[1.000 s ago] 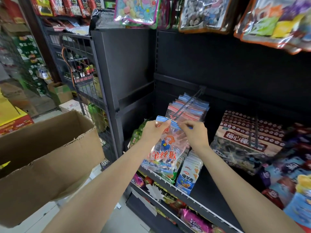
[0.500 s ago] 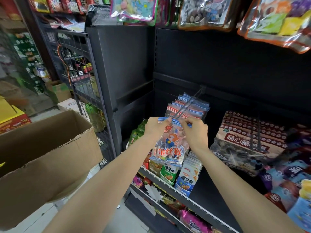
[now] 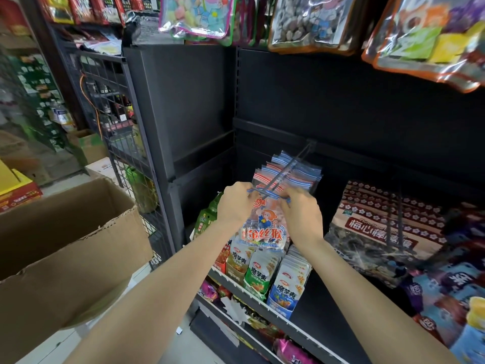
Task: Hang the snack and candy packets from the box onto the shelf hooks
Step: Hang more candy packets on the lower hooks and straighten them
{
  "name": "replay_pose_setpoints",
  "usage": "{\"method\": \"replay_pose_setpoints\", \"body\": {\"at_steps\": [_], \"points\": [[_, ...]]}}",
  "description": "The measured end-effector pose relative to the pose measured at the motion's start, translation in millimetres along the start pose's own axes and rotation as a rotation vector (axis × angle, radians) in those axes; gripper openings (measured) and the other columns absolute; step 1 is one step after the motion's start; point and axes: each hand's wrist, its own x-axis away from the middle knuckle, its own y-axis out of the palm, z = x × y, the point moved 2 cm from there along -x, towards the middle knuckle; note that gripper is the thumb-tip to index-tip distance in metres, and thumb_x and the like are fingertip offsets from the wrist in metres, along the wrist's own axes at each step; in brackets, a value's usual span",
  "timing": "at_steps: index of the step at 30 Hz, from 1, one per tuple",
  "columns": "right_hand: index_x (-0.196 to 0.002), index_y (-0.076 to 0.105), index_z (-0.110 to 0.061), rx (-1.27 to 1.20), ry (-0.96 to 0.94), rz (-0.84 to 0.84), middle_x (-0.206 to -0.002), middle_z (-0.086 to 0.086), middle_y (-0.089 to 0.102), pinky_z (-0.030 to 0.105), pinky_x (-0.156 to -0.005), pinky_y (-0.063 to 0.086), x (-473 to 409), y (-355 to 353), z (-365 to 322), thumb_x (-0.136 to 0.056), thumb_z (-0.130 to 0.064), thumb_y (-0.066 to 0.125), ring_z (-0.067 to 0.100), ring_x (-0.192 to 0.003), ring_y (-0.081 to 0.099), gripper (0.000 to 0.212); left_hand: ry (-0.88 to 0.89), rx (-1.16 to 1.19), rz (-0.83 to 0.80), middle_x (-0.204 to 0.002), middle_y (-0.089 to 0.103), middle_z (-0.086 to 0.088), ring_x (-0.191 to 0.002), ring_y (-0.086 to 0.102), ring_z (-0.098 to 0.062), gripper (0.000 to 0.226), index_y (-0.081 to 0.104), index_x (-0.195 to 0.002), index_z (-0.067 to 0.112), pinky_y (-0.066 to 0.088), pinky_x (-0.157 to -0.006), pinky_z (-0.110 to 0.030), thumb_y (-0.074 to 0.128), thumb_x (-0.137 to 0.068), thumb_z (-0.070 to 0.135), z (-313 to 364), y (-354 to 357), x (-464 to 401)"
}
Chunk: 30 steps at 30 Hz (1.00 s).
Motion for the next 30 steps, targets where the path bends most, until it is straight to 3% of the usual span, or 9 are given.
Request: {"method": "replay_pose_setpoints", "body": {"at_steps": [2,5,8,10,14,17,21,27,30], "points": [[-0.122,0.059,-0.006,0.048,-0.032,-0.005,-0.12,0.01,0.052,0.038,-0.082,0.052,-2,2,4,-0.09,0.002,0.053,0.023,-0.114,0.049,0.033,0.05,-0.092,0.049,-0.088,0.069,-0.006,-0.072,0.063,-0.023,0.015,0.065,-0.104,0.014,0.051,-0.062,-0.033,0.055,-0.093,0.016,3,2,-3],[-0.119,0.059,-0.008,0.107,-0.097,0.094,-0.125,0.01,0.044,0.039,-0.09,0.049,-5,1,4,-0.086,-0.007,0.064,0.024,-0.118,0.04,0.034,0.195,-0.141,0.044,-0.109,0.062,-0.001,-0.094,0.059,-0.018,0.03,0.058,-0.117,0.018,0.051,-0.076,-0.033,0.063,-0.087,0.017,6,2,-12],[-0.122,0.053,-0.01,0.052,-0.033,0.076,-0.131,0.008,0.041,0.036,-0.101,0.039,-15,2,6,-0.083,-0.011,0.063,0.024,-0.124,0.033,0.04,0.346,-0.109,-0.147,-0.131,0.048,0.003,-0.119,0.044,-0.014,0.053,0.047,-0.132,0.019,0.036,-0.097,-0.025,0.067,-0.084,0.013,4,-1,-29],[-0.13,0.046,-0.011,-0.066,0.059,0.045,-0.135,0.008,0.039,0.033,-0.104,0.034,-25,-1,8,-0.088,-0.016,0.058,0.021,-0.127,0.029,0.043,0.343,-0.045,-0.261,-0.139,0.045,0.003,-0.128,0.038,-0.013,0.05,0.043,-0.138,0.018,0.028,-0.1,-0.019,0.056,-0.091,0.007,3,-3,-41],[-0.142,0.036,-0.011,-0.112,0.204,0.035,-0.15,0.012,0.027,0.035,-0.111,0.02,-46,-5,13,-0.098,-0.025,0.044,0.028,-0.14,0.018,0.047,0.329,0.099,-0.295,-0.144,0.043,-0.009,-0.134,0.038,-0.02,0.038,0.045,-0.138,0.009,0.021,-0.102,-0.013,0.039,-0.101,0.013,10,6,-74],[-0.147,0.028,-0.018,-0.067,0.268,-0.038,-0.158,0.013,0.01,0.041,-0.117,0.01,-58,1,15,-0.1,-0.031,0.038,0.032,-0.145,0.008,0.05,0.357,0.026,-0.423,-0.154,0.027,-0.008,-0.143,0.021,-0.022,0.044,0.037,-0.143,0.017,0.013,-0.116,-0.029,0.038,-0.101,0.028,13,24,-96],[-0.151,0.018,-0.023,-0.184,0.34,-0.097,-0.159,0.01,0.0,0.038,-0.114,0.023,-66,7,7,-0.102,-0.03,0.035,0.031,-0.144,0.019,0.052,0.304,0.005,-0.579,-0.159,0.007,-0.004,-0.145,0.012,-0.02,0.054,0.022,-0.148,0.032,0.02,-0.114,-0.029,0.041,-0.097,0.03,18,40,-116],[-0.141,0.041,-0.008,-0.13,0.319,-0.103,-0.158,0.008,0.008,0.03,-0.115,0.015,-72,16,12,-0.103,-0.017,0.032,0.028,-0.147,0.0,0.04,0.308,0.007,-0.657,-0.159,-0.002,0.001,-0.142,0.023,-0.02,0.056,0.023,-0.148,0.034,0.024,-0.112,-0.027,0.046,-0.097,0.036,15,49,-127],[-0.142,0.041,-0.014,-0.112,0.34,-0.065,-0.159,0.007,0.008,0.017,-0.105,0.016,-79,23,18,-0.103,-0.018,0.031,0.025,-0.144,0.016,0.04,0.314,0.002,-0.675,-0.159,-0.003,0.0,-0.143,0.023,-0.022,0.055,0.023,-0.148,0.034,0.023,-0.115,-0.032,0.043,-0.097,0.041,16,52,-132]]}}
